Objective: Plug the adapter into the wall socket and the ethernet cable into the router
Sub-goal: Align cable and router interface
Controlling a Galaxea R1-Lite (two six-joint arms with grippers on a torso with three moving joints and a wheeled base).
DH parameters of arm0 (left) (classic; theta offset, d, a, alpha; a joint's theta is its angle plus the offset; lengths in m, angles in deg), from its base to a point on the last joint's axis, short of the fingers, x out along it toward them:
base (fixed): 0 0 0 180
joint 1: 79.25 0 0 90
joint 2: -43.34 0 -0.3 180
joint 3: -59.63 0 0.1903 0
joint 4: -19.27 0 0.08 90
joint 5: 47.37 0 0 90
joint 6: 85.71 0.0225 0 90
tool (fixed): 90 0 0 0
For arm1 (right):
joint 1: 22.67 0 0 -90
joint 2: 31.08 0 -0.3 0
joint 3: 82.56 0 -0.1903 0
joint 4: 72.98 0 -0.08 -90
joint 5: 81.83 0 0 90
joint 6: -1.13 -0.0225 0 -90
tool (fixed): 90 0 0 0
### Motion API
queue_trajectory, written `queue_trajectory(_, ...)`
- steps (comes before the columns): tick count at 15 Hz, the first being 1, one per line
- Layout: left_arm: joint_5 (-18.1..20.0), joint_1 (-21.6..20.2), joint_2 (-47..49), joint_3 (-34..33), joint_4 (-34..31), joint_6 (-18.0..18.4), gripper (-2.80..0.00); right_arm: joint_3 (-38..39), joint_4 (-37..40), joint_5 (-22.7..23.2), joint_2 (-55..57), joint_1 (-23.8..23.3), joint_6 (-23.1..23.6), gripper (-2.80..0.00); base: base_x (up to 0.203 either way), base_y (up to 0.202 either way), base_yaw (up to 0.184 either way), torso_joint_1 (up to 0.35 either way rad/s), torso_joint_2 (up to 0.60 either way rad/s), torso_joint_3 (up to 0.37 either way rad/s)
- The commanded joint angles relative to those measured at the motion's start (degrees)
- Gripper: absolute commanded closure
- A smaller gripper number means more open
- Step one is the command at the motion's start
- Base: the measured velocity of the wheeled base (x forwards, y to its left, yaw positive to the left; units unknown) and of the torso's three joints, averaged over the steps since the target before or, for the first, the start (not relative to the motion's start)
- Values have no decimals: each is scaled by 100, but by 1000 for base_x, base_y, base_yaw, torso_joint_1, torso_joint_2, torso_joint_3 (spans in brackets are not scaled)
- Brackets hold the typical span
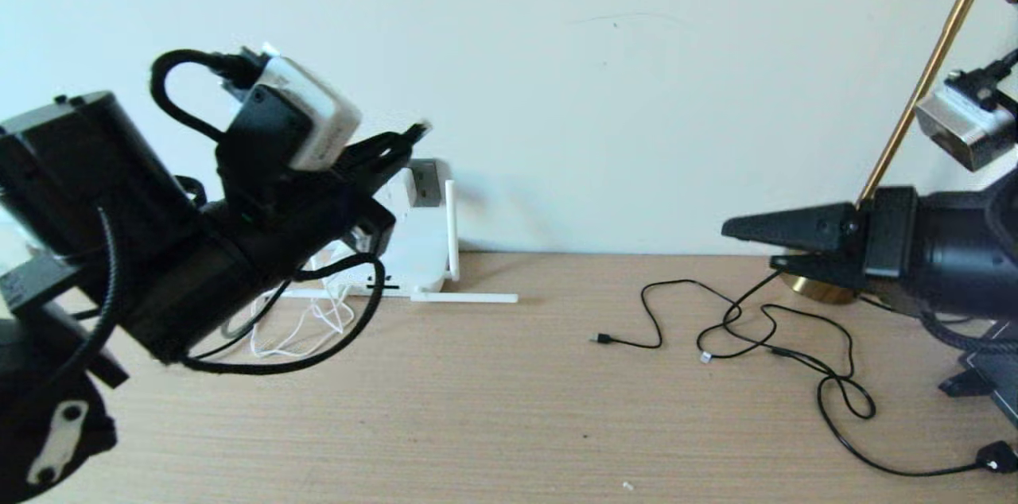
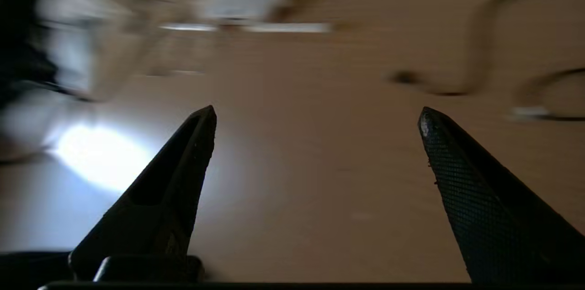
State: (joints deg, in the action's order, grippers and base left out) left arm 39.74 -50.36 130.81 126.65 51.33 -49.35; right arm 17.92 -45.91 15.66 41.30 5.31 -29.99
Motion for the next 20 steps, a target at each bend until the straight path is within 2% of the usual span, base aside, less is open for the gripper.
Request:
queue_trajectory(1, -190, -295, -151, -312, 24, -512, 0, 618, 26, -2205, -683, 453, 1189, -280, 0, 0, 0, 0, 0, 0)
queue_trajectory(3, -527, -369, -109, -614, 0, -1226, 0, 1425, -46, -3022, -1455, 780, 2164, -280, 0, 0, 0, 0, 0, 0)
queue_trajectory(4, -708, -374, -97, -719, -67, -1536, 0, 1704, -69, -3218, -1809, 839, 2430, -280, 0, 0, 0, 0, 0, 0)
queue_trajectory(7, -1104, -375, -155, -878, -585, -2438, 0, 2436, -87, -3456, -2935, 828, 2754, -280, 0, 0, 0, 0, 0, 0)
queue_trajectory(8, -1175, -375, -178, -880, -734, -2783, 0, 2713, -85, -3474, -3315, 636, 2874, -280, 0, 0, 0, 0, 0, 0)
queue_trajectory(10, -1241, -383, -218, -922, -953, -3368, 0, 3163, -82, -3504, -3819, -262, 3262, -280, 0, 0, 0, 0, 0, 0)
queue_trajectory(12, -1471, -384, -163, -1058, -1008, -3551, 0, 3455, -80, -3518, -4259, -1333, 3455, -280, 0, 0, 0, 0, 0, 0)
queue_trajectory(14, -1588, -380, -209, -1312, -969, -3503, 0, 3729, -46, -3453, -5136, -1984, 3587, -280, 0, 0, 0, 0, 0, 0)
queue_trajectory(17, -1599, -375, -346, -1514, -938, -3494, 0, 4542, -21, -2867, -5738, -2331, 3790, -280, 0, 0, 0, 0, 0, 0)
queue_trajectory(20, -1591, -374, -403, -1916, -905, -3622, 0, 5468, -813, -1705, -5720, -2402, 3932, -280, 0, 0, 0, 0, 0, 0)
